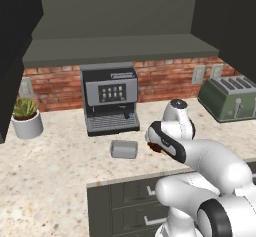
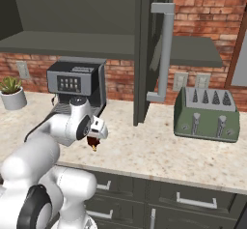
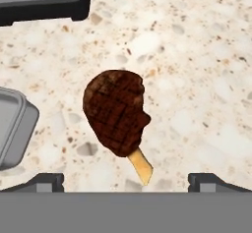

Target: Retrieve the tupperware from the cabinet, then place the raw meat into the tupperware to avoid contamination.

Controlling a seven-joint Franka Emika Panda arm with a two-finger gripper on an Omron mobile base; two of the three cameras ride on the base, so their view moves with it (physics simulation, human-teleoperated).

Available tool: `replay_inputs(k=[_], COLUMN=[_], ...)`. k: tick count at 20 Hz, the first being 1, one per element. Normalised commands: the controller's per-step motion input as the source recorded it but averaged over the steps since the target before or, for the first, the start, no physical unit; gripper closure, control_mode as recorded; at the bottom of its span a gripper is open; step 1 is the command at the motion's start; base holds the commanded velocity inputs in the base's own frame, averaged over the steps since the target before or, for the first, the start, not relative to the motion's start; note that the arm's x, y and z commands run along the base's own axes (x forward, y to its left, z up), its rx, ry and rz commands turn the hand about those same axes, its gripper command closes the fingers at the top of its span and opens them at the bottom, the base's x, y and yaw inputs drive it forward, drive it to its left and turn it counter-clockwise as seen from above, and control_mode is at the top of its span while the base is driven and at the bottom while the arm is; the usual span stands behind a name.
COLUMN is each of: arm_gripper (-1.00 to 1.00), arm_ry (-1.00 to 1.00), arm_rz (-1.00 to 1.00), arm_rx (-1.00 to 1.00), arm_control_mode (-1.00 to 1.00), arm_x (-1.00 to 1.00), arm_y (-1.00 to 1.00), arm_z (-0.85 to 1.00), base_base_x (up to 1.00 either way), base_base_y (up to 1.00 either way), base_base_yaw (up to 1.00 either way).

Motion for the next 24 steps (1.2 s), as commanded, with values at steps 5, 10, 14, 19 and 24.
replay_inputs(k=[5, 10, 14, 19, 24], arm_gripper=[-1.00, -1.00, -1.00, -1.00, -1.00], arm_ry=[0.00, 0.00, 0.02, 0.00, 0.01], arm_rz=[0.00, 0.03, 0.03, 0.04, 0.04], arm_rx=[-0.06, -0.02, 0.00, 0.00, 0.00], arm_control_mode=[-1.00, -1.00, -1.00, -1.00, -1.00], arm_x=[0.17, 0.09, 0.03, 0.03, 0.08], arm_y=[0.00, -0.01, 0.00, -0.03, -0.04], arm_z=[-0.18, -0.28, -0.27, -0.22, -0.21], base_base_x=[0.00, 0.00, 0.00, 0.00, 0.00], base_base_y=[0.00, 0.00, 0.00, 0.00, 0.00], base_base_yaw=[0.00, 0.00, 0.00, 0.00, 0.00])
